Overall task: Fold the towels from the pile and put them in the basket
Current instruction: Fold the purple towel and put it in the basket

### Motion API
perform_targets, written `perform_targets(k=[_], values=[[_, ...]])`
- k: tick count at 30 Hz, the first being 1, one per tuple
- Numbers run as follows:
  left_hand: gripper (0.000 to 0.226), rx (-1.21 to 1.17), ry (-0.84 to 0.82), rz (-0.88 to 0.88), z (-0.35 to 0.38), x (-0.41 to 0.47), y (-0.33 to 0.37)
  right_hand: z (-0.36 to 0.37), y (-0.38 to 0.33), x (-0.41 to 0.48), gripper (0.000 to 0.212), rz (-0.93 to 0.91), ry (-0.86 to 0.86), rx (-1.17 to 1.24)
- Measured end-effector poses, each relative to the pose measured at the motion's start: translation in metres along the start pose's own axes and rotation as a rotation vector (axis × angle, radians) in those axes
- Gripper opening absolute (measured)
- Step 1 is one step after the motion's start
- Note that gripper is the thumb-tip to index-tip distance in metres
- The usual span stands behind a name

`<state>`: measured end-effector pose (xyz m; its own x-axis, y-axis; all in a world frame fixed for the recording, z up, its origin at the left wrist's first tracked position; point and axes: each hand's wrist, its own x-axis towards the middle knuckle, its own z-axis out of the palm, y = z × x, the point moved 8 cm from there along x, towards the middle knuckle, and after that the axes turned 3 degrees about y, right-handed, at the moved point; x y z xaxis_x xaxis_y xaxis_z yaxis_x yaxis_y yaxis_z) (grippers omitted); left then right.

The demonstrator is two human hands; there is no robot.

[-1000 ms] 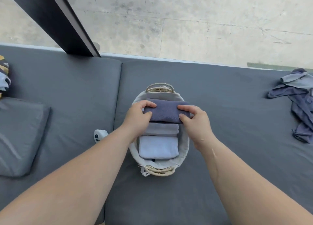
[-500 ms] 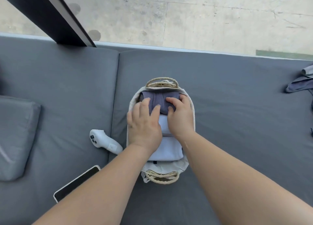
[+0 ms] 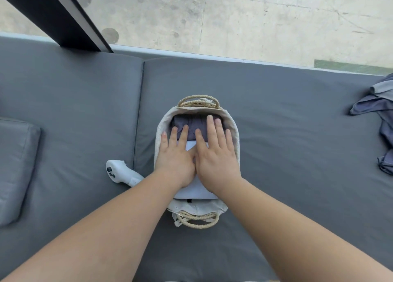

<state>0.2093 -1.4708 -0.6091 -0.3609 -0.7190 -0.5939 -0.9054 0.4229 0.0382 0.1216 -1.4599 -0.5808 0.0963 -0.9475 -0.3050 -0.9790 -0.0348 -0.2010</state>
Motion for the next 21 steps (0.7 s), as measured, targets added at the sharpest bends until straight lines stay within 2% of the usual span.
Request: perform_targets(k=[2,5,9,13,17,18,21], values=[[0.061,-0.012,-0.001,0.001,0.003,0.0,-0.002,0.014,0.001,-0.005,0.064,-0.087,-0.131,-0.105],[0.06,-0.03,0.0,0.007,0.01,-0.003,0.0,0.03,0.018,-0.006,0.073,-0.029,-0.351,-0.161],[0.062,-0.077,-0.052,-0.007,0.024,-0.015,0.005,0.035,0.019,-0.009,0.07,-0.019,-0.423,-0.129],[0.067,-0.015,-0.039,-0.036,0.034,-0.031,0.008,0.028,0.014,-0.013,0.065,-0.007,-0.34,-0.07],[0.065,-0.071,0.041,-0.085,0.029,-0.027,0.008,0.02,0.009,-0.009,0.065,-0.051,-0.205,-0.079],[0.067,-0.056,0.059,-0.082,0.029,-0.025,0.007,0.013,0.006,-0.009,0.059,-0.077,-0.139,-0.078],[0.07,0.002,0.106,-0.092,0.027,-0.02,0.005,-0.005,-0.004,-0.023,0.025,-0.163,0.041,-0.071]])
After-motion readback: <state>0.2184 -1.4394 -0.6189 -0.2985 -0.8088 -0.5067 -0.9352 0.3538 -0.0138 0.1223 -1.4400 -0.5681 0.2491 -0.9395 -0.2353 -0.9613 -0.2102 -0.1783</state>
